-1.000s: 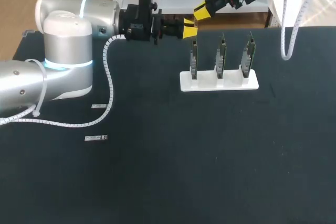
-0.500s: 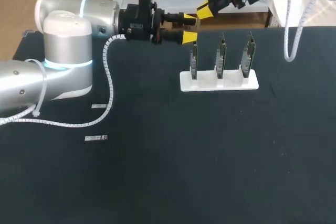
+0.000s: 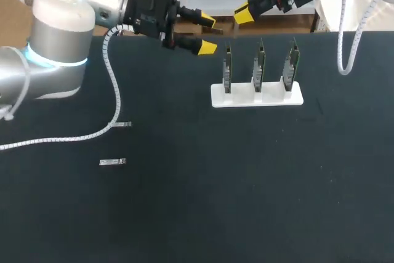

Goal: Pick up the optical module with the left hand, and insert it into the network port with the right hand.

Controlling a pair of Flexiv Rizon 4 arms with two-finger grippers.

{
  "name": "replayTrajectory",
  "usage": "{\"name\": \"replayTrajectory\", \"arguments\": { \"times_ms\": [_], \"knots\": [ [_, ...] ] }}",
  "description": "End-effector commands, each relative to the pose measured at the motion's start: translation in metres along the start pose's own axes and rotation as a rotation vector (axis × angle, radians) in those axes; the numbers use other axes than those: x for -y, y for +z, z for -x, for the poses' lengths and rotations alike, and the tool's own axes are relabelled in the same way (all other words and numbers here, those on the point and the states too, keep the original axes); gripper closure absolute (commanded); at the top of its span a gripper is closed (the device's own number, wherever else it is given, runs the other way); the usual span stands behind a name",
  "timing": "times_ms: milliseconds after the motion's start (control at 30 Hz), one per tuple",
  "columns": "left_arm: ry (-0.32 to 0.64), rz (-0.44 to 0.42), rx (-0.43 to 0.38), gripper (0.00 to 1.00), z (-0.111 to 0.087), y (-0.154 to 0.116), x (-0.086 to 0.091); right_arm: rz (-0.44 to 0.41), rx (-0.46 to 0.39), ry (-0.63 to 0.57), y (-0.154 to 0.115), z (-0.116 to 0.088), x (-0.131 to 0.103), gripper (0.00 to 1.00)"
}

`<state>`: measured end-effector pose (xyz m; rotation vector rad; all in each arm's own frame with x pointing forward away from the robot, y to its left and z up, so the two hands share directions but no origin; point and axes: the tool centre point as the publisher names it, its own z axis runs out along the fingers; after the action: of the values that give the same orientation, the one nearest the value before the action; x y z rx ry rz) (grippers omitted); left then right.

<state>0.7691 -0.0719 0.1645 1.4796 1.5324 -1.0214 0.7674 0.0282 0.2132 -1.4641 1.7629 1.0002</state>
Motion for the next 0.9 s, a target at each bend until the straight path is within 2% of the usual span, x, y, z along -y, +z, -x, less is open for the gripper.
{"name": "replayTrajectory", "arguments": {
  "times_ms": [33, 167, 200, 267, 300, 433, 733, 900],
  "knots": [
    [-0.03, 0.029, -0.052, 0.0, -0.006, 0.001, 0.012, -0.002, 0.002, -0.002, -0.001, -0.001, -0.002, 1.0],
    [-0.05, 0.023, -0.111, 0.0, -0.013, 0.008, 0.012, 0.001, 0.001, -0.003, -0.001, -0.002, -0.002, 1.0],
    [-0.046, 0.027, -0.154, 0.0, -0.014, 0.01, 0.012, 0.002, 0.001, -0.004, -0.001, -0.002, -0.002, 1.0],
    [-0.043, 0.025, -0.148, 0.0, -0.015, 0.013, 0.012, 0.001, 0.001, -0.006, -0.001, -0.002, -0.002, 1.0],
    [-0.039, 0.02, -0.184, 0.0, -0.015, 0.015, 0.012, 0.0, 0.0, -0.007, -0.002, -0.002, -0.003, 1.0],
    [-0.043, -0.005, -0.229, 0.0, -0.02, 0.019, 0.011, -0.003, 0.001, -0.007, -0.003, -0.002, -0.003, 1.0],
    [-0.086, -0.005, -0.282, 0.0, -0.036, 0.018, 0.015, -0.013, 0.002, -0.004, -0.006, -0.003, -0.002, 1.0],
    [-0.088, 0.03, -0.297, 0.0, -0.04, 0.01, 0.011, -0.011, 0.003, -0.004, -0.006, -0.002, -0.002, 1.0]
  ]
}}
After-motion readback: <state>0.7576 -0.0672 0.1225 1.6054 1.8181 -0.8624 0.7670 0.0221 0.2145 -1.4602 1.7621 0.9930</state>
